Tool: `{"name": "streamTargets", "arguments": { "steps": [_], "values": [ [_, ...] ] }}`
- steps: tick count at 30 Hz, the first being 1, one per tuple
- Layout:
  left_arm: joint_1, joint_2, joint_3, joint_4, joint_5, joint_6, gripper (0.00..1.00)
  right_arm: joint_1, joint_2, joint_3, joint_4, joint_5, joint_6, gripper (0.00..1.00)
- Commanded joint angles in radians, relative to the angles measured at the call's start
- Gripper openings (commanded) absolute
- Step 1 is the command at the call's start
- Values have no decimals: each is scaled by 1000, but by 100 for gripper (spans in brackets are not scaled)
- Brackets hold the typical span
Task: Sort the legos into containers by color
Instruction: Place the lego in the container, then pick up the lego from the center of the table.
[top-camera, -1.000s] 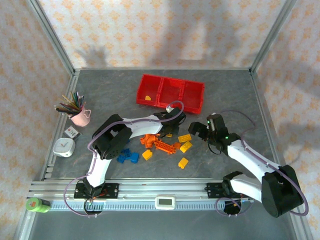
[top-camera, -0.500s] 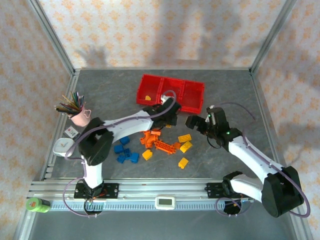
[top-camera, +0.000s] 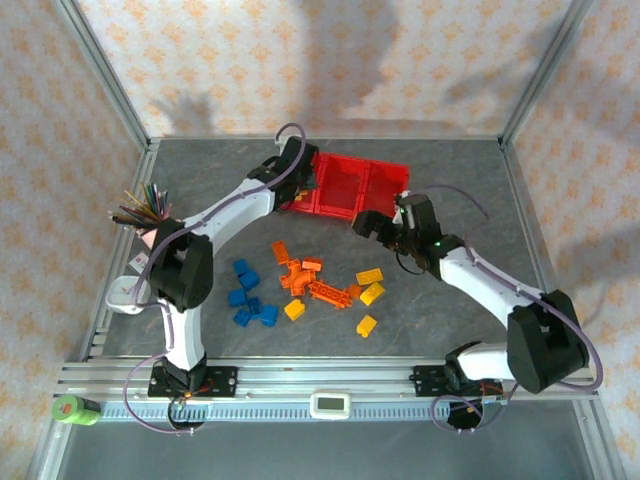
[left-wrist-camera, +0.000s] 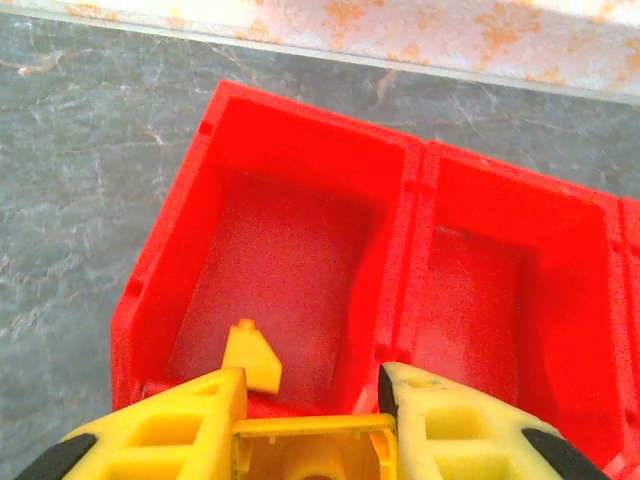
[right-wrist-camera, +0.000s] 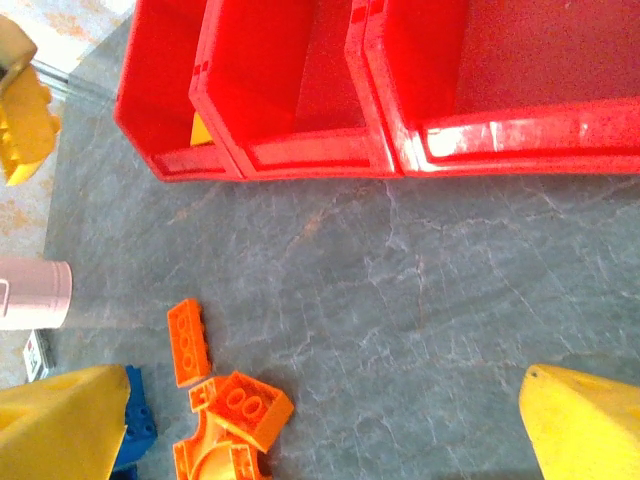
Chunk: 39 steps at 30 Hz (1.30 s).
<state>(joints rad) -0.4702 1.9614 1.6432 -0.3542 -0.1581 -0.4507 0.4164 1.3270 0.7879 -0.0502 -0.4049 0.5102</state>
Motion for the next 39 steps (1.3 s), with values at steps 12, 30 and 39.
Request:
{"name": "streamTargets", "arguments": {
  "steps": [12,30,39],
  "values": [
    [64,260,267,13,-12,65,50,2,54,73,34,52,1,100],
    [-16,-92,-92,84,215,86,57,-51,-61,25,-90,101,-28,100],
    [-157,-217,-294,86,259,96,63,-56,-181,-31,-248,186,1,100]
  ]
}}
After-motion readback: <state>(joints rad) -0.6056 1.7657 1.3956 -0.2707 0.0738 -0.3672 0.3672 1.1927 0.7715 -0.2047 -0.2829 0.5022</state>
